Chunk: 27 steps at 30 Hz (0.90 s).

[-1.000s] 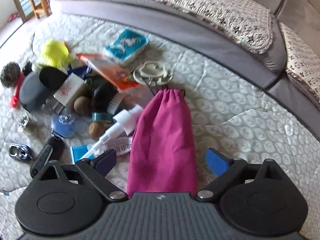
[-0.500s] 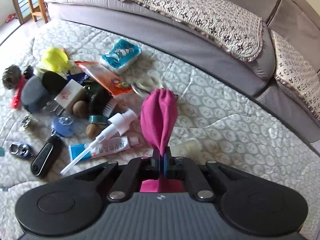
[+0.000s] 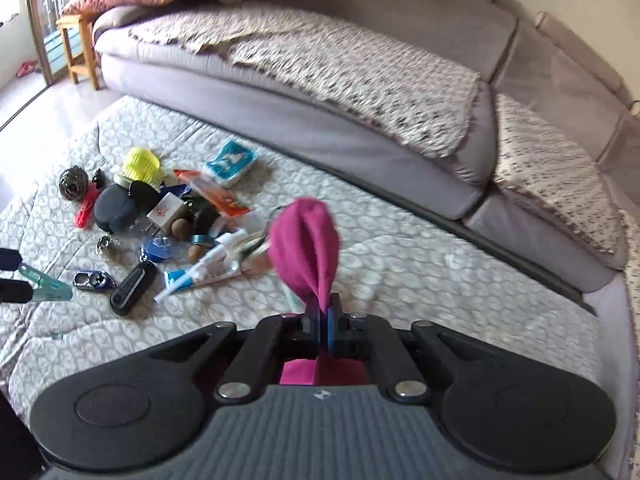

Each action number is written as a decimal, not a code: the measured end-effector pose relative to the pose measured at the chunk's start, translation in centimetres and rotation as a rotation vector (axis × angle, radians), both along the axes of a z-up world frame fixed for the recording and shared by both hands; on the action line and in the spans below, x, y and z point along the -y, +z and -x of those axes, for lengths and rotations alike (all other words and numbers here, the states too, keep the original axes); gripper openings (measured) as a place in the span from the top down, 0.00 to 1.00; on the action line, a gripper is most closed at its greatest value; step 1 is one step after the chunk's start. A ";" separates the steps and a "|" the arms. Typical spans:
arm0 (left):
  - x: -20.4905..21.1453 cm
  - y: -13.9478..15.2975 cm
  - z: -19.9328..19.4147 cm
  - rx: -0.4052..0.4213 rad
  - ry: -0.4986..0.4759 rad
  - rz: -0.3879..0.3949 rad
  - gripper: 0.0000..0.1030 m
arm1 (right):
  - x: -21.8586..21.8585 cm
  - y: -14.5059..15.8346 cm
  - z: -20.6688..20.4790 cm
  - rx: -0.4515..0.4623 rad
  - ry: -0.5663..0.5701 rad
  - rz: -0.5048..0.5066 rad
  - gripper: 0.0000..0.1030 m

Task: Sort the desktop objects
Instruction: 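Lift teal clip with left tool while right tool raises pink pouch, then carry clip and pouch over the box and open both tools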

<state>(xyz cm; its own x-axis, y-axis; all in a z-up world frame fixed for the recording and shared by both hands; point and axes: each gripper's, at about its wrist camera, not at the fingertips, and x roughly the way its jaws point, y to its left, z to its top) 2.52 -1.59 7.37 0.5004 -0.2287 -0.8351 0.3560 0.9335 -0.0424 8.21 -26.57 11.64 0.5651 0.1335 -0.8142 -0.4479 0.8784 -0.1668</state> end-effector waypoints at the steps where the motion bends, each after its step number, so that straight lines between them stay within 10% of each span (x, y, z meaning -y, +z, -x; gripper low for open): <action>1: 0.7 0.5 0.3 0.010 -0.016 0.001 0.73 | 0.8 0.7 0.7 0.010 -0.004 -0.001 0.99; 14: 11.7 4.1 3.5 0.108 -0.250 0.060 0.73 | 14.4 8.0 8.2 0.138 -0.215 -0.022 0.98; 27: 22.0 -0.7 3.1 0.060 -0.375 0.029 0.73 | 22.1 0.4 9.1 0.034 -0.393 -0.095 0.98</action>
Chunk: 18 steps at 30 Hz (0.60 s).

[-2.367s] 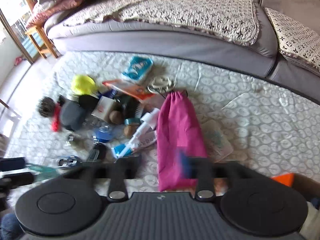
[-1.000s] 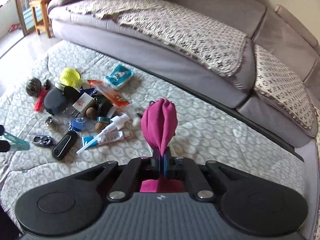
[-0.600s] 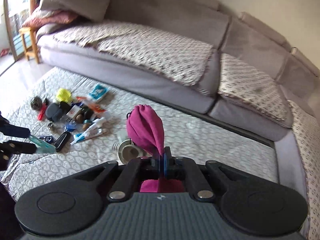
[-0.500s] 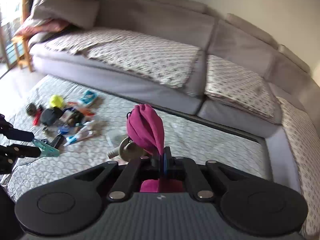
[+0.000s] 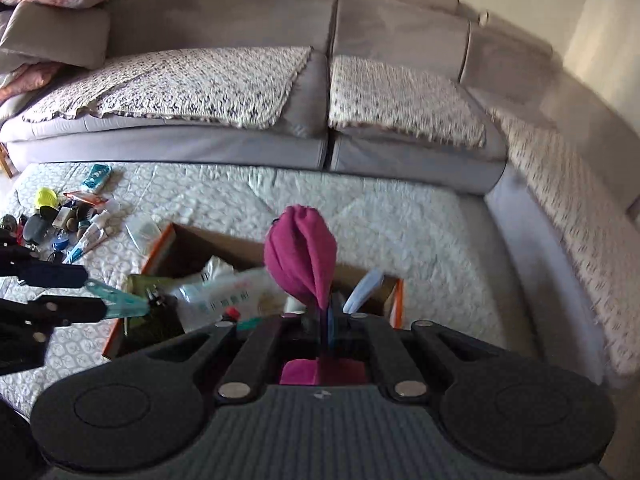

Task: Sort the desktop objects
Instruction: 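Carry clip and pouch over the box and open both tools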

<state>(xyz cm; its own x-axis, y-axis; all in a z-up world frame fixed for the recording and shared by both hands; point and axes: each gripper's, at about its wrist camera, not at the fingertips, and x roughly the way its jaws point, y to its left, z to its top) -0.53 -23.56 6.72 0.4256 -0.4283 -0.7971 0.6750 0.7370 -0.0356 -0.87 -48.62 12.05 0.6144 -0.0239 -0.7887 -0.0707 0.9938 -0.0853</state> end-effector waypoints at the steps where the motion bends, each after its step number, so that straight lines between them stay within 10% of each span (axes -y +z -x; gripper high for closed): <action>1: 0.4 -0.4 -0.3 -0.001 0.001 -0.008 0.73 | 0.1 -0.8 -0.2 -0.005 -0.003 -0.007 0.98; 7: 1.5 -1.4 -1.8 0.001 0.012 -0.016 0.71 | 0.5 -3.5 -1.5 -0.034 -0.015 -0.080 0.96; 9: 1.6 -1.6 -1.6 -0.010 0.014 -0.010 0.64 | 0.7 -4.2 -1.6 -0.055 -0.004 -0.129 0.69; 10: 1.6 -1.6 -1.6 -0.002 0.035 -0.015 0.35 | 0.8 -4.4 -1.6 -0.053 -0.006 -0.135 0.52; 11: 1.4 -1.6 -1.5 0.002 0.053 -0.012 0.02 | 0.7 -4.5 -1.7 -0.052 -0.010 -0.136 0.12; 12: 1.1 -1.5 -1.5 0.005 0.069 0.012 0.00 | 0.9 -4.4 -1.5 -0.040 -0.013 -0.136 0.00; 18: -0.1 -0.1 -1.7 -0.005 0.119 0.030 0.00 | 1.9 -2.6 -0.9 0.023 -0.049 -0.206 0.00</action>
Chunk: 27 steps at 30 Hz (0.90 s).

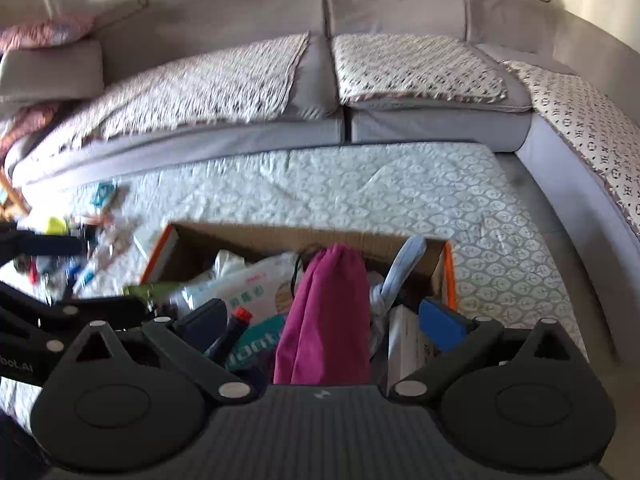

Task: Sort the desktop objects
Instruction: 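Carry clip and pouch over the box and open both tools, then bring both open tools back over the item pile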

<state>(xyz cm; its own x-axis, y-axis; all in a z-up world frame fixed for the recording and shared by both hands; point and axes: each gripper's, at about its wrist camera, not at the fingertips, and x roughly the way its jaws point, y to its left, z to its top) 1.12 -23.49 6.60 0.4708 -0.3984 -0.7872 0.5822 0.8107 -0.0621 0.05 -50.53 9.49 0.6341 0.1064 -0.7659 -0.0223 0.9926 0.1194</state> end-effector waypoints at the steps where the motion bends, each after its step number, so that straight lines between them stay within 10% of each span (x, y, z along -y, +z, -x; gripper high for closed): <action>1: -0.2 0.3 0.1 0.007 0.000 -0.006 0.00 | 0.2 0.3 0.1 0.015 -0.011 -0.023 0.00; 10: -4.2 0.8 -1.1 0.049 0.069 -0.062 0.00 | -1.7 2.1 0.8 0.211 -0.100 -0.041 0.00; 27: -21.1 -2.0 -5.7 -0.014 0.404 -0.080 0.00 | -19.8 1.0 -3.5 0.094 0.162 0.084 0.00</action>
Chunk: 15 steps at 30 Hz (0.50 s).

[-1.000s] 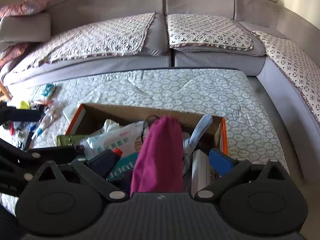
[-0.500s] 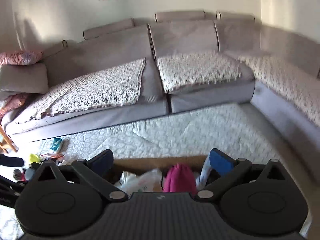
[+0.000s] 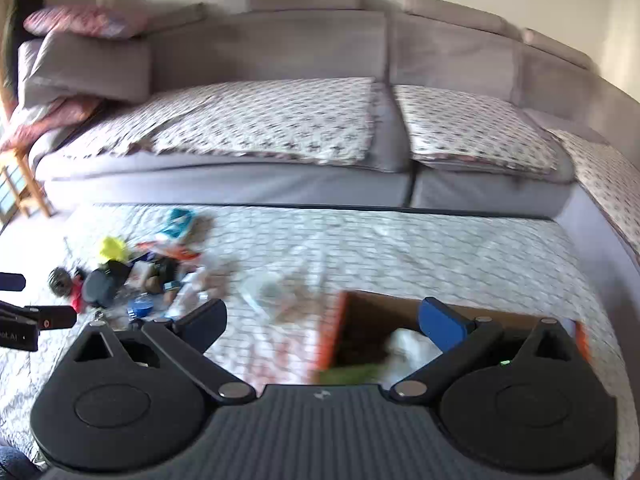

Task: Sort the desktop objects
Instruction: 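Bring both open tools back over the item pile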

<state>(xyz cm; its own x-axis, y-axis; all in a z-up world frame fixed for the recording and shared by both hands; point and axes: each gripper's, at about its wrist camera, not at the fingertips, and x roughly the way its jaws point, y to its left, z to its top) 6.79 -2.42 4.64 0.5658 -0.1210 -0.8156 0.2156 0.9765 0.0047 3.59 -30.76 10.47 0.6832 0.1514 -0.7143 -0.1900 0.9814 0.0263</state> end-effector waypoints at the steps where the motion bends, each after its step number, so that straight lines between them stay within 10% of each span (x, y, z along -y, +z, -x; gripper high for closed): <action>1: -0.9 -0.3 -0.3 -0.009 0.018 0.003 0.00 | -0.9 -0.5 -0.6 -0.008 0.026 -0.004 0.00; 15: -11.2 -2.8 -4.0 -0.065 0.171 0.005 0.00 | -7.0 -8.7 -9.2 -0.188 0.025 0.106 0.00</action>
